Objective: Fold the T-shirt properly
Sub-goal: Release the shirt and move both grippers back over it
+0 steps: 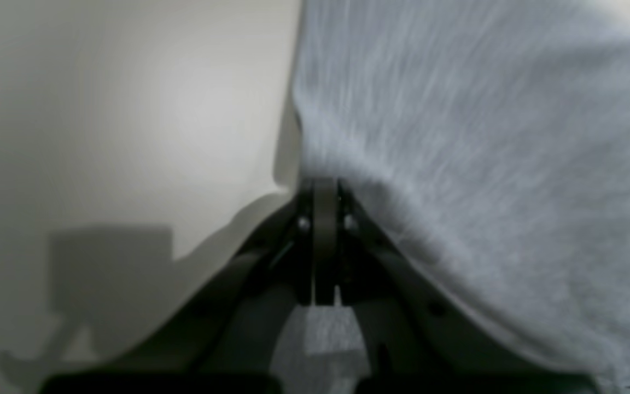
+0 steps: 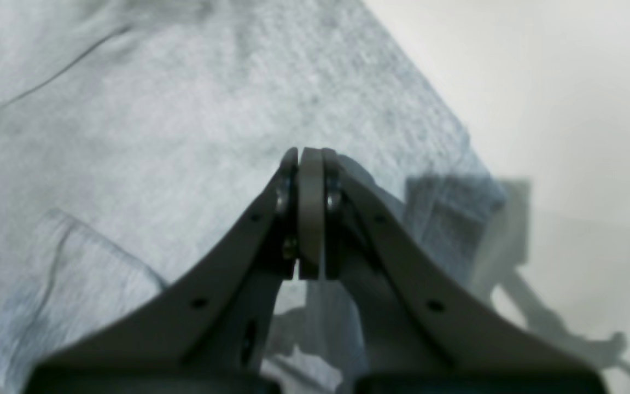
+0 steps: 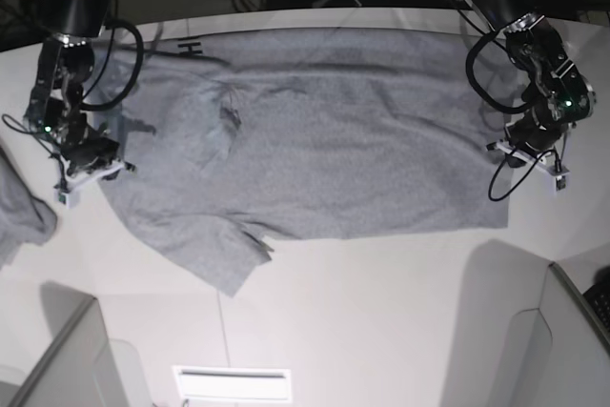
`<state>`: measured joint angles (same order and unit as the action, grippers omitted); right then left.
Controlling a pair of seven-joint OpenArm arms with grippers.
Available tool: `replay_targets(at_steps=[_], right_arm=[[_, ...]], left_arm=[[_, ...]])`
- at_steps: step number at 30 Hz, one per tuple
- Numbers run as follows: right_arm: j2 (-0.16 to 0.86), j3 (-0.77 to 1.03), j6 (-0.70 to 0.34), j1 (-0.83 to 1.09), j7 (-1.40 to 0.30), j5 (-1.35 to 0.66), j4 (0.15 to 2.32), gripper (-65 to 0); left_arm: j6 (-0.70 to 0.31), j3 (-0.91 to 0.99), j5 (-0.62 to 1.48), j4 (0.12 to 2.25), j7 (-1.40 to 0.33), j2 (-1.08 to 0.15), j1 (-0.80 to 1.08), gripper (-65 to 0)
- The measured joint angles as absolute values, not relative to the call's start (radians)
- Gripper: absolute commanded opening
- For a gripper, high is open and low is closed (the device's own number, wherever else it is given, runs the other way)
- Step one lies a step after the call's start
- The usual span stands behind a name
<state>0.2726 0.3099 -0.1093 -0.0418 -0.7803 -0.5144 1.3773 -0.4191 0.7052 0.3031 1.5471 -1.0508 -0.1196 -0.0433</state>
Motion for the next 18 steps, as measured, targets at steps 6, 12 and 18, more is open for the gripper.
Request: replay_targets(at_steps=[6,12,18], right_arm=[[0.275,0.309,-0.114,-0.041,-0.768,-0.526,1.495,-65.0],[0.276,0.307,-0.113,-0.067,-0.782,-0.522,1.452,-65.0],[0.277,0.307,-0.112,-0.121,-0.771,-0.519,1.386,-65.0]], left_arm=[[-0.419,0.744,0.310,1.909,-1.239,-0.109,0.092,-65.0],[-0.419,0.746,0.308,1.942,-1.264,-0.054,0.297,-65.0],[-0.420,0.744,0.307,1.919,-1.179,-0.053,0.366,-65.0]])
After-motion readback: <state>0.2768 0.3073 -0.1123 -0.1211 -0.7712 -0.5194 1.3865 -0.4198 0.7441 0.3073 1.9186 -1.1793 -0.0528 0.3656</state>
